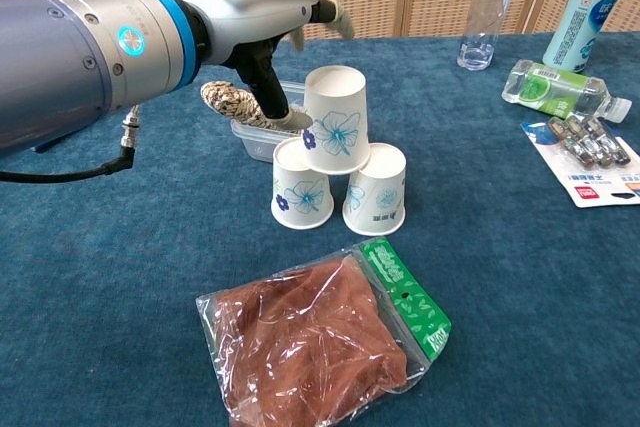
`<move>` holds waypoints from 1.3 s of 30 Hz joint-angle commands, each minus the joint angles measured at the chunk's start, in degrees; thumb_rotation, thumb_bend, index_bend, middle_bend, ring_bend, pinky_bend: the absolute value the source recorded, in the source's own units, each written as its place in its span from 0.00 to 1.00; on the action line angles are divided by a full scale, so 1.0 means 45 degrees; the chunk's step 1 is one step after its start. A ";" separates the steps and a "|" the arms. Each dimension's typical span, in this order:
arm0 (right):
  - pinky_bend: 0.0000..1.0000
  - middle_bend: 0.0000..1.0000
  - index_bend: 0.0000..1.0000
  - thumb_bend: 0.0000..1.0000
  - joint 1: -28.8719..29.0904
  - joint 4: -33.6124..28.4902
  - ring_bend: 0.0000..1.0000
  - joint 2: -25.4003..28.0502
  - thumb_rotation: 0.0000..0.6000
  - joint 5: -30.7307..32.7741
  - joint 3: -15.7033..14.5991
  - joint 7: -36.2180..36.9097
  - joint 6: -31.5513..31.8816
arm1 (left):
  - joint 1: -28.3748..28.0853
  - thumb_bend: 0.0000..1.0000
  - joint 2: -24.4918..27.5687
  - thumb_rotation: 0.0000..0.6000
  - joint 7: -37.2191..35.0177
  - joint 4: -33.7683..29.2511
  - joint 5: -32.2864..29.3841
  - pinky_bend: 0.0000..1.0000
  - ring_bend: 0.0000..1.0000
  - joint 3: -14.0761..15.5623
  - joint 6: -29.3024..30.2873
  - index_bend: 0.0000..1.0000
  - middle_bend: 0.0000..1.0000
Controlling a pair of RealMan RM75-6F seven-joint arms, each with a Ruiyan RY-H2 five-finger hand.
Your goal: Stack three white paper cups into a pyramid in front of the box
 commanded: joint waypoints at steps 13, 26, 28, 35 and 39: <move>0.35 0.22 0.09 0.00 0.0002 0.0038 0.21 -0.0005 1.00 -0.0002 -0.0053 0.0118 -0.0127 | 0.0947 0.32 0.2608 1.00 -0.1499 -0.1999 0.1349 0.35 0.04 -0.0098 -0.0066 0.00 0.00; 0.35 0.22 0.09 0.00 0.0021 -0.0230 0.21 -0.0022 1.00 -0.0203 -0.0224 -0.0245 -0.0121 | 0.4392 0.32 0.8993 1.00 -0.6213 -0.3292 0.6093 0.19 0.00 0.1874 -0.1075 0.00 0.00; 0.35 0.22 0.09 0.00 0.0041 -0.0295 0.21 -0.0030 1.00 -0.0260 -0.0246 -0.0321 -0.0102 | 0.5101 0.32 0.9851 1.00 -0.7375 -0.2996 0.7279 0.16 0.00 0.2316 -0.1027 0.00 0.00; 0.35 0.22 0.09 0.00 0.0058 -0.0527 0.21 0.0000 1.00 -0.0445 -0.0335 -0.0691 0.0028 | 0.7166 0.32 1.1406 1.00 -1.0639 -0.1276 1.0866 0.09 0.00 0.3620 -0.0057 0.00 0.00; 0.35 0.22 0.09 0.00 0.0032 -0.0787 0.21 0.0109 1.00 -0.0624 -0.0406 -0.1014 0.0212 | 0.8362 0.32 1.1489 1.00 -1.1593 -0.0289 1.2130 0.03 0.00 0.4235 0.1008 0.00 0.00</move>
